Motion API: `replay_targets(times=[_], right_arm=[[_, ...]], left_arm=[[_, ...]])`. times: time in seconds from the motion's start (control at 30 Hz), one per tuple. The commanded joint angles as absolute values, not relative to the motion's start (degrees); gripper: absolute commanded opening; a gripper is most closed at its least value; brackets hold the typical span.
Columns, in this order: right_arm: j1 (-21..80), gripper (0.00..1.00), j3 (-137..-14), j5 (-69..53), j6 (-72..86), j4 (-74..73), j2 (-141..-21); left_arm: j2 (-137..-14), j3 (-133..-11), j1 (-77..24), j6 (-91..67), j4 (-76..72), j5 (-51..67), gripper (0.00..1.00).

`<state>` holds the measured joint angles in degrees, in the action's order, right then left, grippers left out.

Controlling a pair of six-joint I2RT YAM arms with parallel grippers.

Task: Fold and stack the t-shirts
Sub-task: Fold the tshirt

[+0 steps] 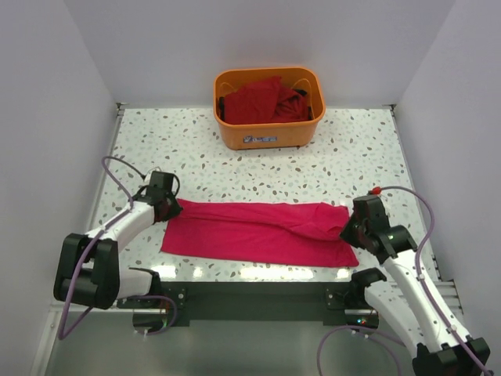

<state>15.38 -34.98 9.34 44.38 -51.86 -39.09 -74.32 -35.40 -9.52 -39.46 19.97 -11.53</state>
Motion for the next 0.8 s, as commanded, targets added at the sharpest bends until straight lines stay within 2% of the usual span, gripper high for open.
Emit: replay_targets(times=[0.0,0.07,0.13,0.17,0.2,0.27,0.3,0.33,0.37,0.4,0.57,0.6,0.77], right_arm=[[15.56,0.01,-33.58,8.00,49.74,-55.54,-38.67],[15.56,0.02,-33.40,8.17,51.50,-59.49,-38.41],[15.47,0.38,-33.66,8.18,52.20,-62.65,-37.10],[15.47,0.50,-34.18,8.09,52.47,-63.62,-36.31],[15.47,0.60,-34.89,8.26,52.64,-65.37,-35.43],[15.47,0.64,-37.69,9.40,52.12,-66.53,-33.05],[15.56,0.78,-38.66,9.75,51.34,-66.79,-32.61],[15.47,0.86,-40.41,9.76,50.11,-65.49,-32.17],[15.56,0.97,-41.04,9.06,49.14,-64.26,-32.43],[15.47,0.99,-41.91,8.10,46.43,-60.85,-32.78],[15.56,0.99,-41.14,-6.72,41.31,-44.24,-41.63],[15.64,0.99,-40.78,-7.90,40.35,-38.64,-43.49],[19.50,0.99,-41.22,-10.55,39.72,-29.81,-57.29]], left_arm=[[-70.85,-33.75,-9.76,-42.53,22.22,-14.05,0.09],[-69.97,-34.01,-9.76,-43.59,24.60,-16.78,0.17],[-68.12,-34.54,-9.76,-45.43,28.29,-20.11,0.34],[-67.59,-35.06,-9.76,-46.40,30.04,-21.43,0.37],[-66.72,-36.72,-9.76,-47.71,33.71,-23.36,0.44],[-65.92,-38.92,-9.76,-48.77,37.42,-25.04,0.62],[-65.22,-41.20,-9.76,-49.13,40.23,-26.18,0.78],[-65.04,-42.44,-9.76,-49.39,41.56,-26.54,1.00],[-64.78,-43.50,-9.76,-49.74,42.96,-26.72,1.00],[-63.99,-45.16,-9.76,-49.66,43.76,-25.76,1.00],[-61.87,-45.62,-11.15,-46.32,35.35,-16.10,1.00],[-62.92,-45.96,-11.77,-45.71,32.46,-14.43,1.00],[-70.91,-47.55,-18.79,-45.09,27.79,-11.52,1.00]])
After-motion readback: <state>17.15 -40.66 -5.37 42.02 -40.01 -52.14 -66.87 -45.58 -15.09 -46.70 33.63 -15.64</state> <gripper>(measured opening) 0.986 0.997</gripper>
